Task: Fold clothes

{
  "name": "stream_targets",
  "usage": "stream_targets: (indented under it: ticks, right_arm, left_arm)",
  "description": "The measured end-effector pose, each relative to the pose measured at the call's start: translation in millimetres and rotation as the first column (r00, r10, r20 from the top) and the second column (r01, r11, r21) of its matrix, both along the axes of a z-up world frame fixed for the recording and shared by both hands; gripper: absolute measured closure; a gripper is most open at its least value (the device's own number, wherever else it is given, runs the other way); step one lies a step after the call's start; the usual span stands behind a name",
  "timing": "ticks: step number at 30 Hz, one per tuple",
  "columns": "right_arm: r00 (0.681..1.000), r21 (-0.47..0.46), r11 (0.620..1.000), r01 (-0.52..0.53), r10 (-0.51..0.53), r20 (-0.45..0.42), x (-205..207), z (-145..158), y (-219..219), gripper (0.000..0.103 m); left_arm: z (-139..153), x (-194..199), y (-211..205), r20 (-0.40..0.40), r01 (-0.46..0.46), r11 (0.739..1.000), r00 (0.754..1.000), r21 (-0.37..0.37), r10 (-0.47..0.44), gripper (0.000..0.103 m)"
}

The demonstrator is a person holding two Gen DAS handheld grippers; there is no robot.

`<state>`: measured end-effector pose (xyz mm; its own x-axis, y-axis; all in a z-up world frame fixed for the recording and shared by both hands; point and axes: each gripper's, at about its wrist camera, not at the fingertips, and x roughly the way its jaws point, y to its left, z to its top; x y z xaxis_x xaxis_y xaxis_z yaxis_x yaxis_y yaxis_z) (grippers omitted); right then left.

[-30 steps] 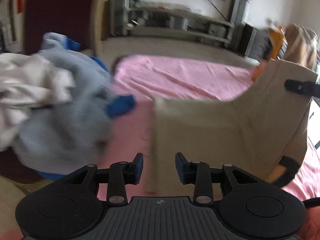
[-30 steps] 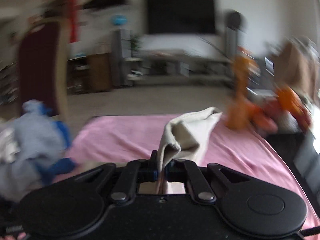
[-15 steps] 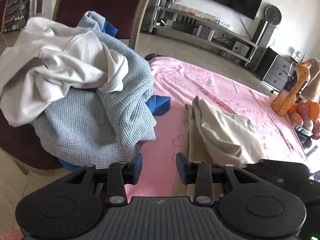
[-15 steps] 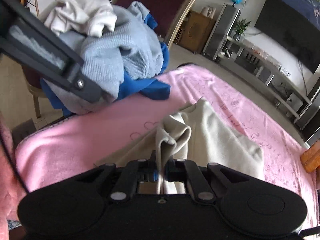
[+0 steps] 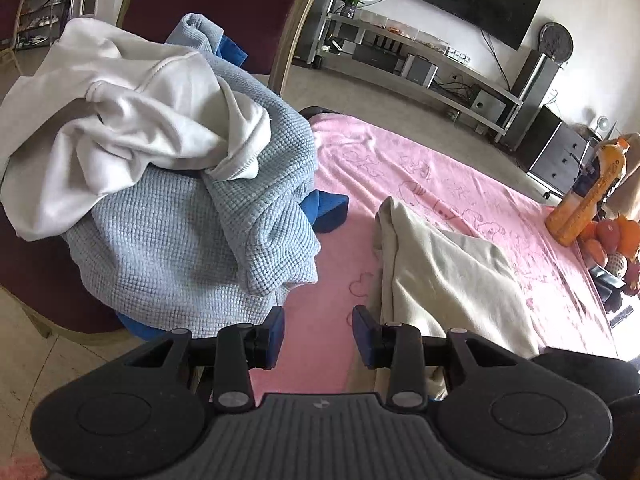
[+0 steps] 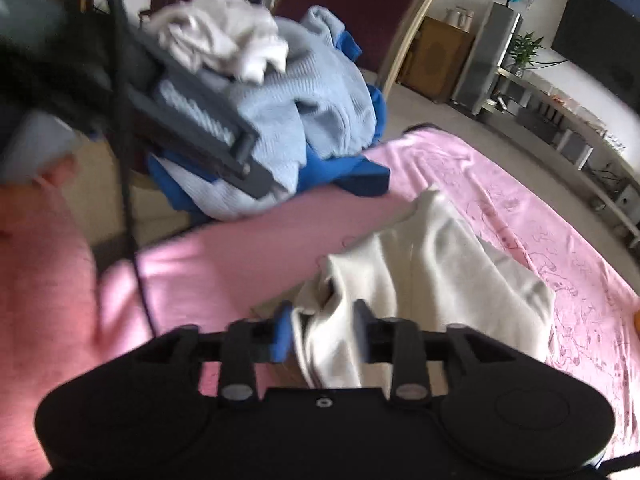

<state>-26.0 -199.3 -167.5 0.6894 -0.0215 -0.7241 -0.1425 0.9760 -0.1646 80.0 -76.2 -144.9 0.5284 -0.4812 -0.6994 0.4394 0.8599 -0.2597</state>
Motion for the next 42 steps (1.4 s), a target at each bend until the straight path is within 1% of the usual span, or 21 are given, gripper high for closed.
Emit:
stream_targets:
  ticks: [3, 4, 6, 7, 8, 11, 14, 16, 18, 19, 20, 22, 23, 24, 25, 29, 32, 34, 36, 39, 42]
  right_arm:
    - [0.997, 0.11, 0.991, 0.07, -0.072, 0.011, -18, 28, -20, 0.065]
    - [0.995, 0.155, 0.983, 0.097, -0.101, 0.018, -24, 39, -29, 0.062]
    - [0.986, 0.227, 0.962, 0.148, -0.162, 0.043, -41, 62, -50, 0.053]
    - [0.981, 0.256, 0.952, 0.167, -0.188, 0.058, -47, 71, -61, 0.045]
    - [0.974, 0.284, 0.941, 0.185, -0.213, 0.071, -54, 79, -71, 0.042]
    - [0.949, 0.336, 0.905, 0.261, -0.304, 0.081, -65, 91, -103, 0.038]
    - [0.926, 0.356, 0.87, 0.34, -0.377, 0.035, -63, 76, -124, 0.038]
    - [0.913, 0.386, 0.841, 0.378, -0.408, -0.006, -62, 62, -136, 0.043]
    - [0.903, 0.423, 0.809, 0.408, -0.426, -0.055, -59, 46, -144, 0.063]
    - [0.897, 0.435, 0.795, 0.423, -0.435, -0.078, -58, 38, -147, 0.077]
    - [0.89, 0.44, 0.783, 0.44, -0.444, -0.101, -55, 31, -149, 0.081]
    - [0.885, 0.446, 0.771, 0.454, -0.447, -0.127, -48, 17, -150, 0.083]
    - [0.883, 0.45, 0.766, 0.46, -0.448, -0.139, -45, 10, -151, 0.083]
    - [0.886, 0.454, 0.765, 0.456, -0.439, -0.149, -42, 4, -150, 0.083]
    - [0.893, 0.455, 0.771, 0.445, -0.422, -0.158, -39, -3, -149, 0.083]
    - [0.902, 0.344, 0.836, 0.428, -0.369, -0.225, -34, -33, -134, 0.084]
    - [0.908, 0.321, 0.855, 0.408, -0.344, -0.24, -46, -37, -127, 0.084]
    - [0.907, 0.29, 0.871, 0.397, -0.326, -0.266, -55, -34, -124, 0.085]
    - [0.902, 0.282, 0.872, 0.401, -0.321, -0.29, -64, -32, -125, 0.085]
    - [0.904, 0.319, 0.85, 0.42, -0.362, -0.226, -80, -5, -139, 0.084]
    - [0.902, 0.356, 0.83, 0.43, -0.403, -0.153, -92, 24, -155, 0.084]
  left_arm:
    - [1, -3, -2, 0.016, 0.014, 1.0, 1.0, 0.002, -0.014, 0.067]
    - [2, -3, -3, 0.023, 0.021, 1.0, 0.999, 0.001, -0.021, 0.067]
    - [3, -5, -5, 0.034, 0.039, 0.999, 0.999, -0.006, -0.039, 0.067]
    - [3, -7, -6, 0.037, 0.049, 0.999, 0.998, -0.009, -0.049, 0.067]
    - [3, -8, -9, 0.04, 0.063, 0.998, 0.997, -0.01, -0.062, 0.07]
    - [0, -14, -25, 0.048, 0.127, 0.992, 0.991, 0.018, -0.128, 0.077]
    - [-9, -22, -51, 0.042, 0.221, 0.973, 0.974, 0.06, -0.224, 0.08]
    - [-18, -25, -67, 0.027, 0.262, 0.96, 0.964, 0.098, -0.266, 0.08]
    - [-29, -25, -80, 0.0, 0.28, 0.95, 0.959, 0.139, -0.283, 0.08]
    - [-35, -24, -85, -0.016, 0.283, 0.946, 0.959, 0.16, -0.284, 0.08]
    - [-41, -22, -89, -0.026, 0.281, 0.941, 0.959, 0.186, -0.282, 0.08]
    - [-49, -20, -93, -0.035, 0.272, 0.932, 0.962, 0.24, -0.272, 0.08]
    - [-52, -20, -93, -0.036, 0.266, 0.926, 0.963, 0.267, -0.266, 0.072]
    - [-55, -19, -93, -0.036, 0.259, 0.92, 0.965, 0.293, -0.26, 0.07]
    - [-56, -18, -91, -0.043, 0.253, 0.92, 0.967, 0.298, -0.252, 0.068]
    - [-57, -18, -78, -0.07, 0.245, 0.925, 0.969, 0.289, -0.235, 0.066]
    - [-56, -22, -75, -0.064, 0.248, 0.921, 0.969, 0.3, -0.24, 0.064]
    - [-54, -22, -70, -0.067, 0.243, 0.925, 0.97, 0.292, -0.233, 0.064]
    - [-49, -23, -63, -0.066, 0.233, 0.933, 0.972, 0.273, -0.224, 0.067]
    - [-31, -25, -49, -0.031, 0.216, 0.956, 0.976, 0.199, -0.214, 0.074]
    - [-9, -28, -42, 0.022, 0.218, 0.968, 0.975, 0.12, -0.222, 0.074]
